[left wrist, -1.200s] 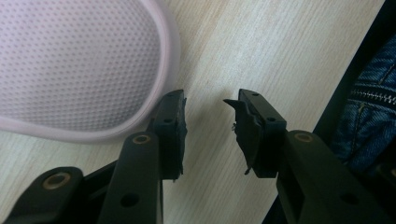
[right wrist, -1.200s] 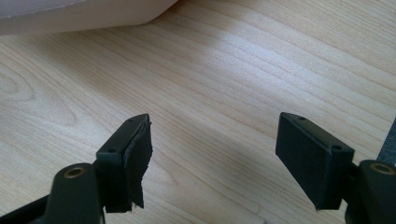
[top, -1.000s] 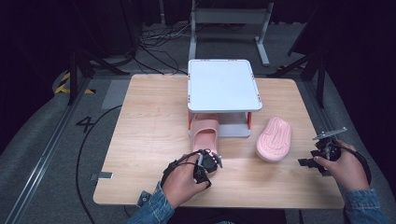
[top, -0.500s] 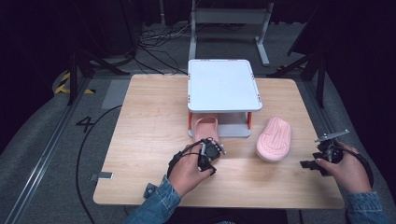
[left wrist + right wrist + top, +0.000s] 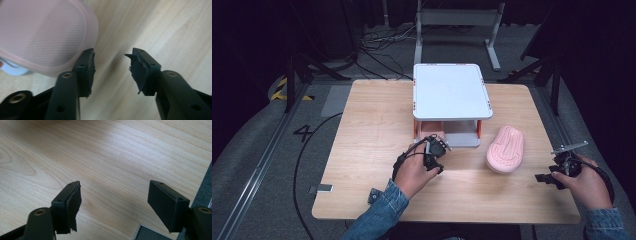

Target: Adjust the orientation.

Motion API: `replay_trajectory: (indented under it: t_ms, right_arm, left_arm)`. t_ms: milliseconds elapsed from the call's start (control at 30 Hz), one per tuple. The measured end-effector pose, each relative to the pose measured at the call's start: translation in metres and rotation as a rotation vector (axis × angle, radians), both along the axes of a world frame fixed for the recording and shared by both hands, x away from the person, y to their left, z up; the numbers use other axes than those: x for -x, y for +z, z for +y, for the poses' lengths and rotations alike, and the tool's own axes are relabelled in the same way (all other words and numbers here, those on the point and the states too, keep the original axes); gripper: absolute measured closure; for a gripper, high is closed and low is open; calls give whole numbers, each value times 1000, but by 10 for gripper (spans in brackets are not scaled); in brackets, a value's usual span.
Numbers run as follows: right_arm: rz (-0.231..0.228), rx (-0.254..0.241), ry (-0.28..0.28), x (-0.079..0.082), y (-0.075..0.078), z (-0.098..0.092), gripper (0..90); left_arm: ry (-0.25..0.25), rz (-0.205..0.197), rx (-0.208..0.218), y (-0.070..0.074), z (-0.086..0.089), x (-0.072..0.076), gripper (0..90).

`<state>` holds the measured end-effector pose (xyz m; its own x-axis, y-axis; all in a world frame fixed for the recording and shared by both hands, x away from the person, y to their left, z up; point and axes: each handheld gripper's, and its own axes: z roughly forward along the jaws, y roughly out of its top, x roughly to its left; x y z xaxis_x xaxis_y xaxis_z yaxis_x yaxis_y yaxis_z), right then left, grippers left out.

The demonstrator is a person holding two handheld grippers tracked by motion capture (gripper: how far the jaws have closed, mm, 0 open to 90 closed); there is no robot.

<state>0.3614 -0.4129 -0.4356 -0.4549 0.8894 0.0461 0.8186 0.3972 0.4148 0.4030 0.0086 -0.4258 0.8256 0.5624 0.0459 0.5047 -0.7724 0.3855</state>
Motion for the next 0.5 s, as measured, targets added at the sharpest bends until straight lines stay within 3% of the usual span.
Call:
replay_trajectory:
  t_ms: [100,300,400,500]
  right_arm:
    - [2,2,1,0,0,-1,278]
    - [1,0,0,0,0,-1,277]
    - [-1,2,-5,0,0,-2,277]
    - [3,1,-5,0,0,-2,277]
  left_arm:
    - [14,-22,-15,-1,0,-6,514]
    - [39,-71,-6,-5,4,-20,450]
    - [48,-80,-1,-8,5,-27,433]
    - [59,-62,12,-5,4,-31,460]
